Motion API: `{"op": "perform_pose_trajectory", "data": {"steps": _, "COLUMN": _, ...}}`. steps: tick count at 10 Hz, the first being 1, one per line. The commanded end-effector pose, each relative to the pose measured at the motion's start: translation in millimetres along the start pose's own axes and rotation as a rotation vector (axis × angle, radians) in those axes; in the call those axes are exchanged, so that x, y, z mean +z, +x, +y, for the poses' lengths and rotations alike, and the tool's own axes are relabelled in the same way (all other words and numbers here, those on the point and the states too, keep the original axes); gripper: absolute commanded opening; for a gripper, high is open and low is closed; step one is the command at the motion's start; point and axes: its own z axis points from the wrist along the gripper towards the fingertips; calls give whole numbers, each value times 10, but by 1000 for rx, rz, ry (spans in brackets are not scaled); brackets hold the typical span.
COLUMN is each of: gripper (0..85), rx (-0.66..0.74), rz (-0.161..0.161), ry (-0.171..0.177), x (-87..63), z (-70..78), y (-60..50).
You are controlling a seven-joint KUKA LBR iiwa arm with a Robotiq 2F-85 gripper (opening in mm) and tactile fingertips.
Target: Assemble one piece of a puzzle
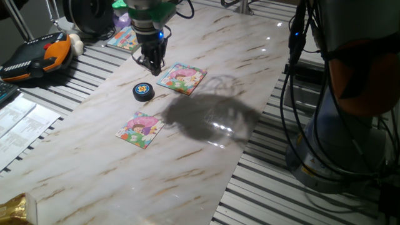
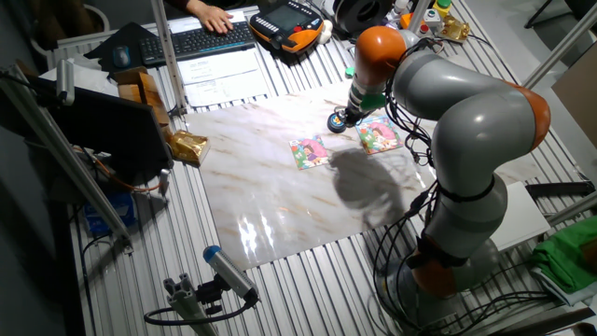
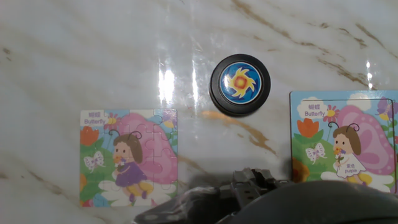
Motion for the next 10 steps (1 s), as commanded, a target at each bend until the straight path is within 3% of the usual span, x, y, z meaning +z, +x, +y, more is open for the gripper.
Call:
{"op": "perform_pose_trajectory", "data": {"steps": 1, "gripper": 7, "rx": 0, "rz": -1, "ry": 0, "x": 1, "z": -1, "y": 0}}
{"op": "perform_pose_trajectory", "data": {"steps": 10, "gripper": 7, "rx": -5, "rz": -7, "ry": 8, "x": -2, "z": -3, "y": 3}}
